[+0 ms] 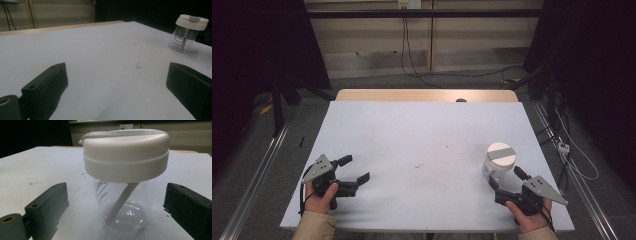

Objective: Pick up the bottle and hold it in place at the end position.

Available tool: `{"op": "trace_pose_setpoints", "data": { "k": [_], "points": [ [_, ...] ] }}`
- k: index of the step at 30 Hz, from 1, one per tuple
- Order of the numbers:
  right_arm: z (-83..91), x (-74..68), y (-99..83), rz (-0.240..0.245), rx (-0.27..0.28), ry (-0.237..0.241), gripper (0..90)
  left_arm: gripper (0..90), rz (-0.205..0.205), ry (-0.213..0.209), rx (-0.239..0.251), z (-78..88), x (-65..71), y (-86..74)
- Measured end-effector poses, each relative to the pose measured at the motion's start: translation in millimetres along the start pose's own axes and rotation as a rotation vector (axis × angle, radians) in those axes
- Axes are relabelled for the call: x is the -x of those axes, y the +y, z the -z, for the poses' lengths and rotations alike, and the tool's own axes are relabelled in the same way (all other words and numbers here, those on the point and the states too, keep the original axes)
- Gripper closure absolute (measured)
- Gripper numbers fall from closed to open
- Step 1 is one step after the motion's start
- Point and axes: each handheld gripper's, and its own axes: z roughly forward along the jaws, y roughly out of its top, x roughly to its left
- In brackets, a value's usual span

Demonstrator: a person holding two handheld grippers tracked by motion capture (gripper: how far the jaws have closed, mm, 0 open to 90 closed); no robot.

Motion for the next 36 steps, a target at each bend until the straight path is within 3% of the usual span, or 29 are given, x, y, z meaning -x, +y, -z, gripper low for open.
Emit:
{"op": "trace_pose_setpoints", "data": {
  "k": [16, 27, 36],
  "points": [
    [-8.0, 3.3, 2.6, -0.001, -0.045, -0.038, 5.1, 3.6, -0.017, -0.008, -0.022, -3.5, 2.0, -0.6],
    [-23.2, 3.3, 6.1, -0.006, -0.067, -0.070, 5.1, 3.7, -0.014, -0.002, -0.019, -2.2, 2.1, -1.2],
    [-33.6, 4.1, 8.4, -0.015, -0.070, -0.067, 5.2, 3.7, -0.019, -0.008, -0.026, -4.2, 3.7, -1.4]
  ]
}}
